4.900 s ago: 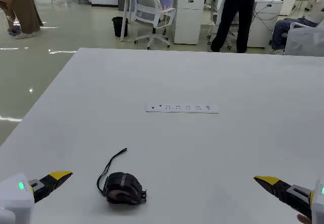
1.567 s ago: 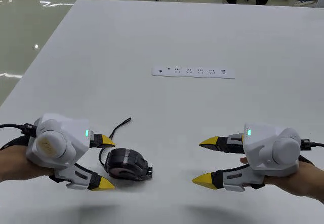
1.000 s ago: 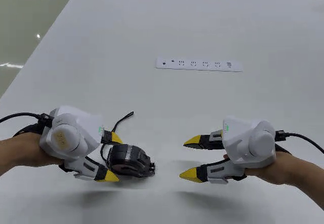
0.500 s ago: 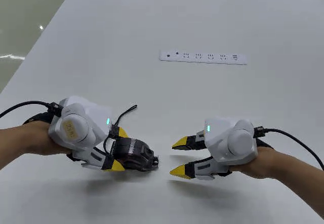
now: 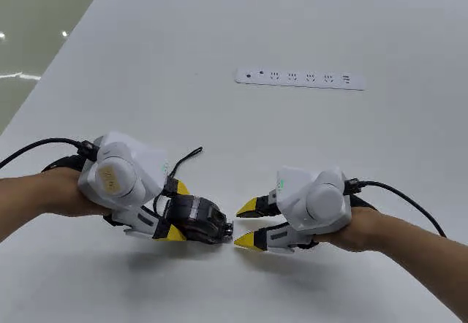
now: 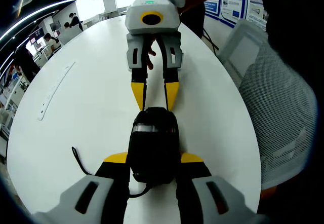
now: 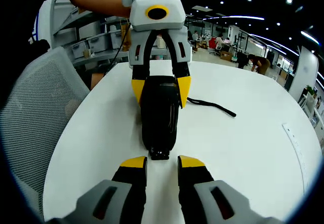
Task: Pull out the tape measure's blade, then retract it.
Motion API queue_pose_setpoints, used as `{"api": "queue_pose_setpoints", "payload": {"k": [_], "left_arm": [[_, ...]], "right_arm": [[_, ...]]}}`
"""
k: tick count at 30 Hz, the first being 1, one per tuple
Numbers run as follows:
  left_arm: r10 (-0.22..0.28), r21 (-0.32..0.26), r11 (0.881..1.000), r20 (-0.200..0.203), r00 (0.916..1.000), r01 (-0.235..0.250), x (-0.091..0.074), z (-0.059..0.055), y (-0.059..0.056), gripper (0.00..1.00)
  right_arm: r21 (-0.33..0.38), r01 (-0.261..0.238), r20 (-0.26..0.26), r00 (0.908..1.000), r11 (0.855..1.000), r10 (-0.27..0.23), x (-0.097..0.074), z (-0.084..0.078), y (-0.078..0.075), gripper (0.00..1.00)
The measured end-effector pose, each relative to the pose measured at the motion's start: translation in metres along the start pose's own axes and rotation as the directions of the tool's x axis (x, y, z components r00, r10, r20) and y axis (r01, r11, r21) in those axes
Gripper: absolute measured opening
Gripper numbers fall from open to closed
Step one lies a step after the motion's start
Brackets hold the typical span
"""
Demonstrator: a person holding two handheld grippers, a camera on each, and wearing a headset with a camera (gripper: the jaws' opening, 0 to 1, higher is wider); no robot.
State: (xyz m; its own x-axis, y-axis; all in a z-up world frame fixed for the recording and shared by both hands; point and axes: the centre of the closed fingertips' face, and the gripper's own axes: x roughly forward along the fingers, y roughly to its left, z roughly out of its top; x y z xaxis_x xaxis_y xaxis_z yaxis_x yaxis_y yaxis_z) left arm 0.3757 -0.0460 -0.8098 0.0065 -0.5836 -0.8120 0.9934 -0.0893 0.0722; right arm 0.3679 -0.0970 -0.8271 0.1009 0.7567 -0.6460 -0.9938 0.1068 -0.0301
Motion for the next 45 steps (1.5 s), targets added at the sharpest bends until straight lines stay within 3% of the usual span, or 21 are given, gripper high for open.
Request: {"api": "queue_pose_setpoints", "payload": {"k": [6,7,21,31,45], "left_arm": [[-0.007,-0.031,0.999,-0.001,1.0,0.007,-0.001,-0.001,-0.001,0.29],[-0.009,-0.049,0.999,0.017,0.9998,0.01,0.0,0.002,-0.001,0.29],[-0.003,-0.064,0.998,-0.008,1.0,0.002,-0.002,-0.003,-0.002,0.28],[0.008,-0.079,0.997,-0.006,0.9999,-0.009,-0.003,-0.003,-0.001,0.27],[0.009,-0.072,0.997,-0.028,0.9996,-0.011,-0.003,-0.005,-0.002,0.27]], "right_arm": [[0.002,-0.018,-0.011,0.9998,1.0,0.018,0.007,0.0,0.001,0.22],[0.003,-0.019,-0.012,0.9997,1.0,0.019,0.008,0.0,0.001,0.21],[0.023,-0.044,-0.026,0.9986,0.999,0.045,0.015,0.001,0.002,0.16],[0.041,-0.026,-0.044,0.9987,0.999,0.028,0.015,0.0,0.002,0.13],[-0.008,-0.042,-0.082,0.9958,0.999,0.041,0.014,-0.001,0.003,0.11]]}}
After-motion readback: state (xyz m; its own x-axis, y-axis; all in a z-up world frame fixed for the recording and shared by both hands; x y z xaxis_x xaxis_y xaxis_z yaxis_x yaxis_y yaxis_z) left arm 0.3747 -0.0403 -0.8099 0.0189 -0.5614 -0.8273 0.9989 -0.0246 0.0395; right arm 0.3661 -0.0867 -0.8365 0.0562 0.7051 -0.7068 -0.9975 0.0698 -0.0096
